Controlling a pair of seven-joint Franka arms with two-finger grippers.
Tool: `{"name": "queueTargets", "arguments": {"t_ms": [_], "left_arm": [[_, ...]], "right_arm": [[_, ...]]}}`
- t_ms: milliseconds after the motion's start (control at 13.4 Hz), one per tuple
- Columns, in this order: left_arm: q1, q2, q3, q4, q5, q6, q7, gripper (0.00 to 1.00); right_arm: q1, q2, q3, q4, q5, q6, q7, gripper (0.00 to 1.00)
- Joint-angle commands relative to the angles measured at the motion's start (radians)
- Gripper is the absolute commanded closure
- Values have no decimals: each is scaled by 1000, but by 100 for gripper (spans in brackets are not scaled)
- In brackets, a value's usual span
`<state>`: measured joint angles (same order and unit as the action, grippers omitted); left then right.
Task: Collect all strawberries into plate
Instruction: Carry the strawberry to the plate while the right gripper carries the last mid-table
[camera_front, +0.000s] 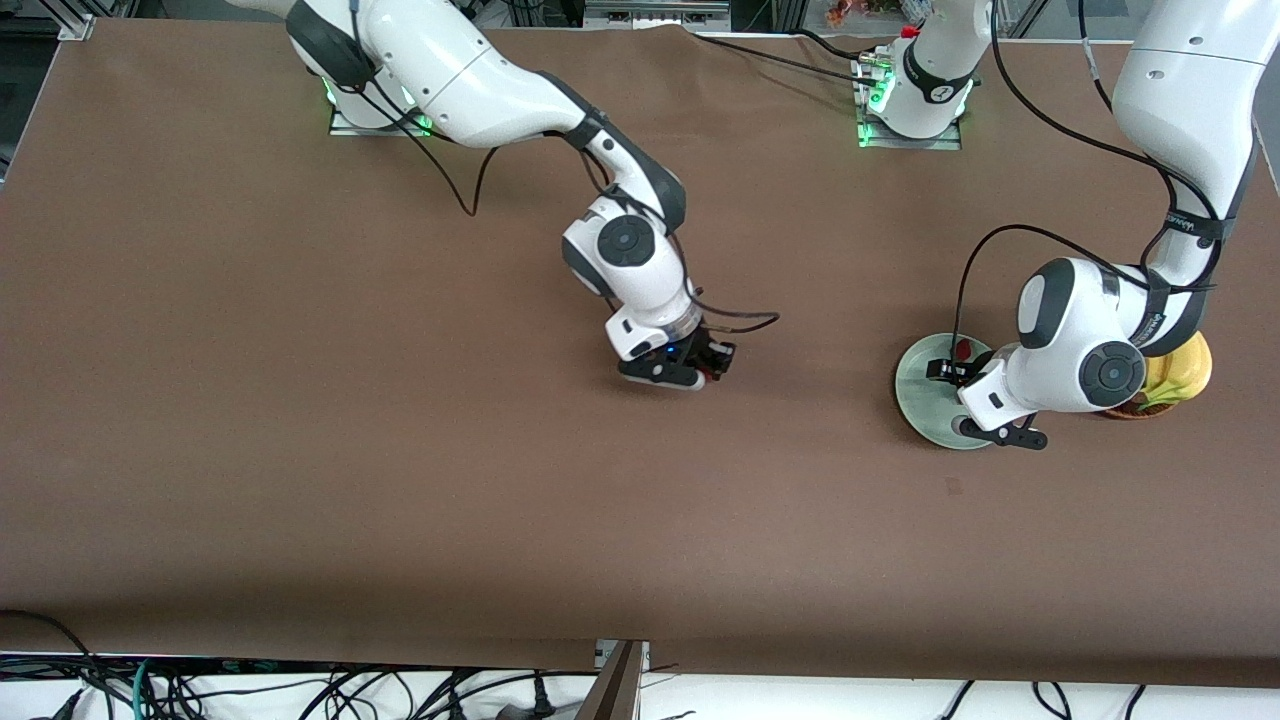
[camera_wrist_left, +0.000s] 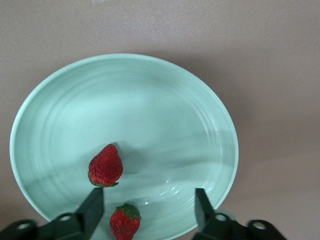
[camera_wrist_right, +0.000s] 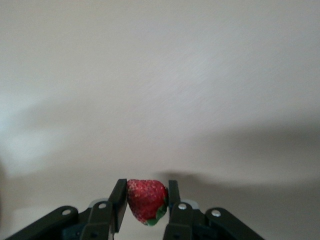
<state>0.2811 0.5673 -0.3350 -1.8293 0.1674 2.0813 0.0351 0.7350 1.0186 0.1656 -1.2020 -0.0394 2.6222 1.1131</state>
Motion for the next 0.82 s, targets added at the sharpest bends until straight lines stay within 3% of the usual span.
{"name": "queueTargets", "arguments": {"t_ms": [0, 75, 149, 224, 374, 598, 747], "left_arm": [[1, -36, -12, -8, 14, -6, 5, 0], [-3, -41, -16, -7, 12, -6, 2, 0], [-3, -41, -25, -5, 4, -6, -3, 0], [-3, -40, -32, -5, 1, -1, -12, 0], [-8, -34, -32, -5, 1, 8, -18, 0], [-13, -35, -36, -2, -2, 8, -21, 0], [-19, -37, -90, 2, -5, 9, -97, 0]], "right_arm": [[43, 58, -6, 55, -4, 61, 31, 90], [53, 63, -6, 53, -4, 65, 31, 82], [58, 64, -9, 53, -5, 65, 31, 27], [60, 63, -12, 55, -8, 64, 24, 0], [35, 37, -17, 55, -5, 33, 13, 0], [-58, -24, 6, 94, -2, -144, -47, 0], [-142, -84, 46, 94, -2, -300, -157, 0]]}}
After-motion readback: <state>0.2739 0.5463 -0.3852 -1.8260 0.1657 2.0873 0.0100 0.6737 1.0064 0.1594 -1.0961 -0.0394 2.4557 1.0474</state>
